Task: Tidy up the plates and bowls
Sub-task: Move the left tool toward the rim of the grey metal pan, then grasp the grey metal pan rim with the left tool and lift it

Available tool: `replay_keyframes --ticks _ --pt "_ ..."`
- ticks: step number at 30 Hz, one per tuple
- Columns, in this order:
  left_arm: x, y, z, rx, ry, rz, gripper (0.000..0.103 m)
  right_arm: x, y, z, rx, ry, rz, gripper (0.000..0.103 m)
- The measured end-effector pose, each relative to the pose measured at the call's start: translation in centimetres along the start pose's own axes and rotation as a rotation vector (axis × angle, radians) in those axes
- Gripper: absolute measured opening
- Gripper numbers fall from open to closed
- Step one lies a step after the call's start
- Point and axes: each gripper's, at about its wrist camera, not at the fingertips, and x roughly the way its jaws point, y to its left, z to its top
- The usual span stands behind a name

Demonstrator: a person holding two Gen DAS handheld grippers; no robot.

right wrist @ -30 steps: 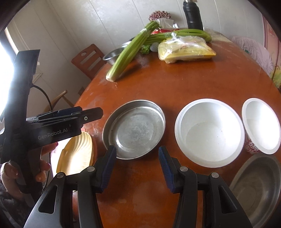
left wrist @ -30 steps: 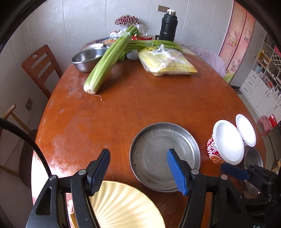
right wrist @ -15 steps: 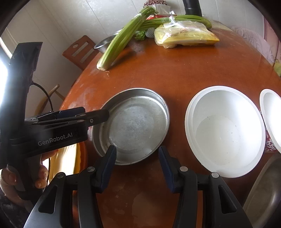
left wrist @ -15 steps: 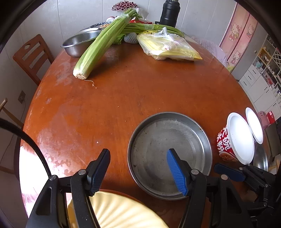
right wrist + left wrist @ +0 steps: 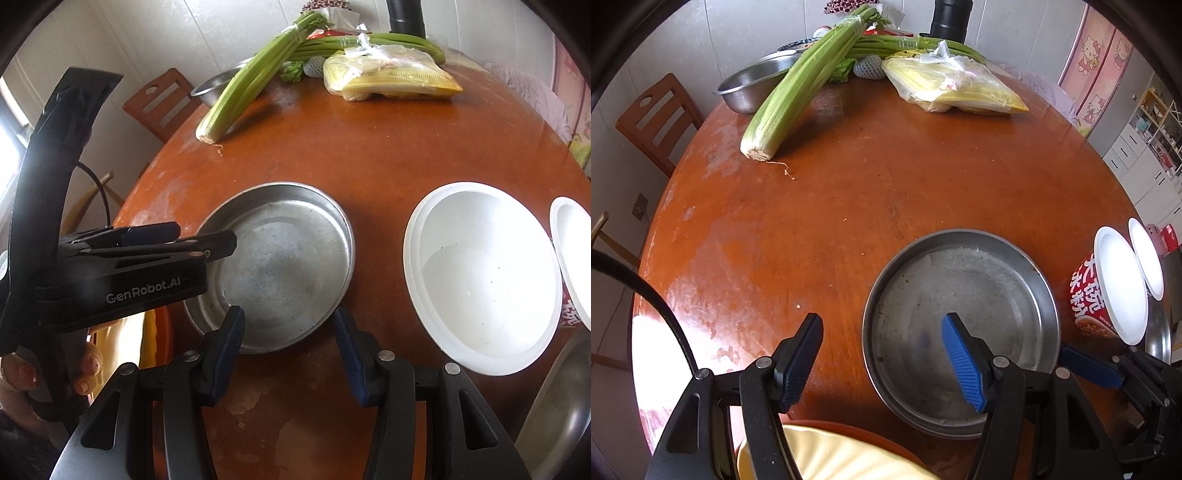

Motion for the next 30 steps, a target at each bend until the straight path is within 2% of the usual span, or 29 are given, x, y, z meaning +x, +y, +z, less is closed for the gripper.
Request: replay_keyframes --ticks 9,12,14,19,22,30 --pt "1.1 0.4 0.1 -0.003 0.031 -0.009 0.066 2.0 1.0 0.0 -0.009 0.033 -0.079 0.052" --pt "1.5 0.5 0.0 -0.002 0.042 -0.017 0.059 2.3 1.0 0.0 -0.007 0.024 -0.097 0.052" --pt "1.4 0.4 0.1 0.007 0.04 -0.01 0.053 2.4 1.1 0.1 -0.008 0.018 -0.1 0.052" --pt "1.3 -0.2 -0.1 0.039 0.036 -0.014 0.047 2.6 1.0 0.3 -0.011 0.008 -0.089 0.052" --pt "1.3 -0.5 -0.2 0.052 0.034 0.0 0.046 2.6 1.1 0.4 -0.018 0.002 -0.098 0.051" --pt "-0.3 0.1 -0.5 0.039 -0.006 -0.022 0.046 2.1 1.3 0.4 -0.022 -0.006 -0.08 0.051"
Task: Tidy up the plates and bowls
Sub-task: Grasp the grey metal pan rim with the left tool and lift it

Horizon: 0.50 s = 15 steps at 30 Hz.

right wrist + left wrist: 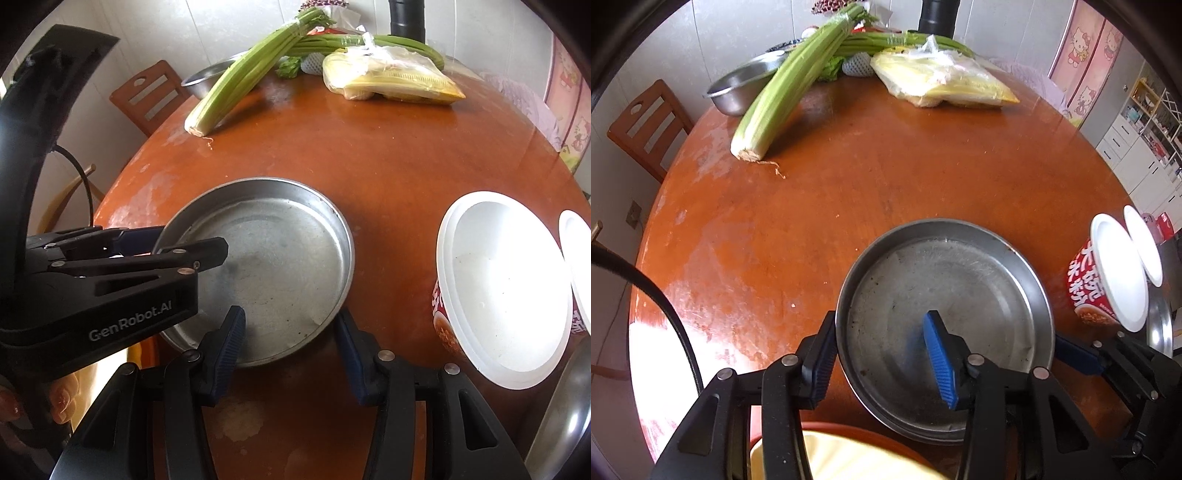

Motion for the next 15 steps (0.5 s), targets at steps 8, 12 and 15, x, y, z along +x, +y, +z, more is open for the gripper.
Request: replay_keyframes --ticks 8,12,15 --pt "-1.1 0.0 -0.2 -0.01 -0.028 -0.012 0.046 -1.6 -0.1 0.0 0.001 -0.041 0.009 0.051" --pt "-2.2 -0.1 -0.4 -0.015 -0.056 -0.019 0.046 -2.8 -0.2 0.1 -0.002 -0.077 0.015 0.051" --pt "-2.9 -0.3 -0.4 -0.016 -0.071 -0.018 0.046 -3.7 -0.1 0.1 -0.004 -0.099 0.022 0.051"
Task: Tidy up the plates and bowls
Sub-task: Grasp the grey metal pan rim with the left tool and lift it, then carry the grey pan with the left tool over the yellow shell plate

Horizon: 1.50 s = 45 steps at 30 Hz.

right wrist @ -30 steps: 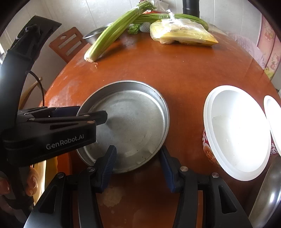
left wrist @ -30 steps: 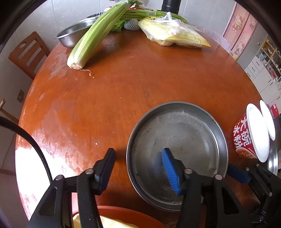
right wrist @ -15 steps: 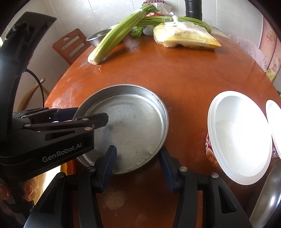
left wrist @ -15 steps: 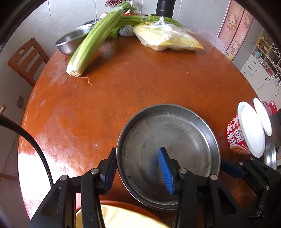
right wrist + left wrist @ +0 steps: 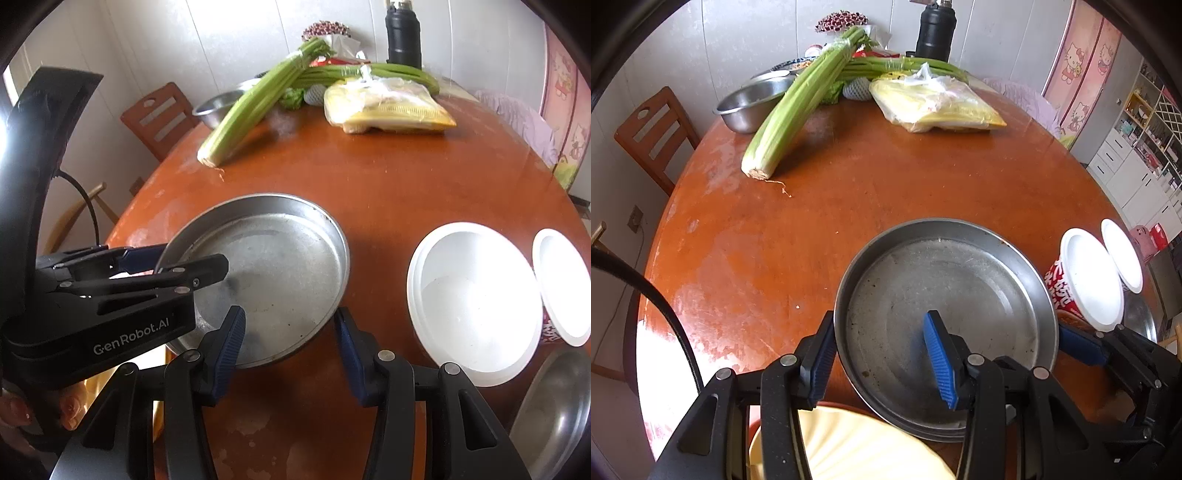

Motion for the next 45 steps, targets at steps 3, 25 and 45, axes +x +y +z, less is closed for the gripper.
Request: replay_keyframes --ticks 3,25,45 --pt "-0.7 -0.1 -0.1 -0.001 -0.013 -0.003 0.046 -0.7 0.2 0.0 -0.003 -0.018 0.006 0.051" --pt "-7.1 0.7 -2.3 -0.024 -0.132 -0.006 0.046 -5.8 3.0 -0.7 -0.072 -0.113 0.029 0.052" --pt "-12.1 3.6 -6.4 -0.116 -0.197 0.03 0.047 -8.5 7.8 -2.4 -0.194 -0.139 0.095 0.052"
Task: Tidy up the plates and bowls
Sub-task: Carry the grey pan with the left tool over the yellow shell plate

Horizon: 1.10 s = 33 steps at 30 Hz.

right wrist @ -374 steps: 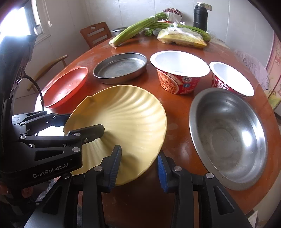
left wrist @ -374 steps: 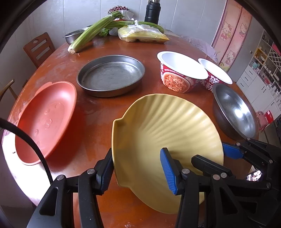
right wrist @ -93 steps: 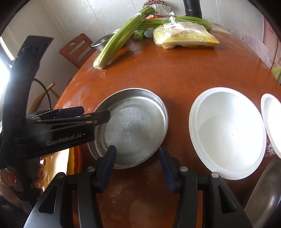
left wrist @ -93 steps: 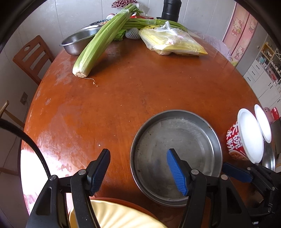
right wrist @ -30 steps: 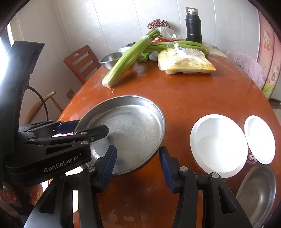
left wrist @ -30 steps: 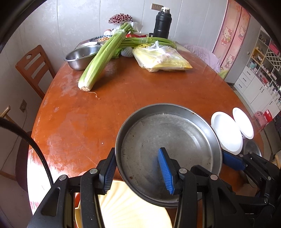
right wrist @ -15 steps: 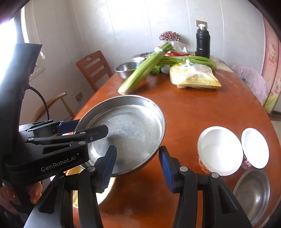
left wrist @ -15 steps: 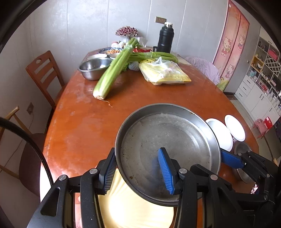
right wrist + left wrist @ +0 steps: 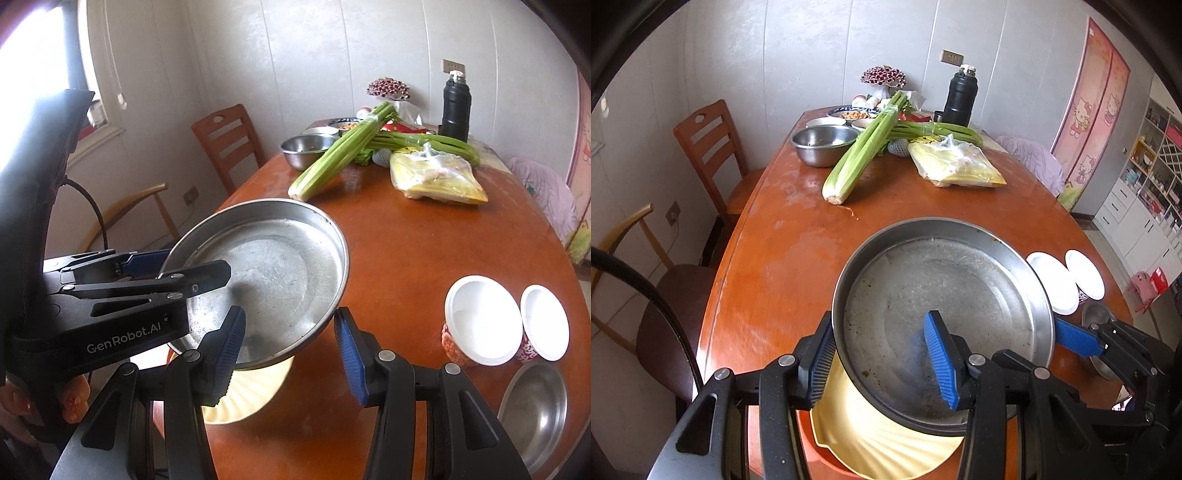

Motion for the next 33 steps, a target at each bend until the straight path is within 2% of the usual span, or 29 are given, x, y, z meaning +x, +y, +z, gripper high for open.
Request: replay_keyframes --ticks 17,33 --pt "1.6 1.2 -4.7 -0.078 0.064 0.011 0.047 0.7 0.9 -3.1 -0.043 0.059 0.04 0.052" --pt "2.9 2.0 -6.7 -0.118 0.11 0.023 0.048 2.3 1.0 -4.4 -0.061 0.118 0.069 0.052"
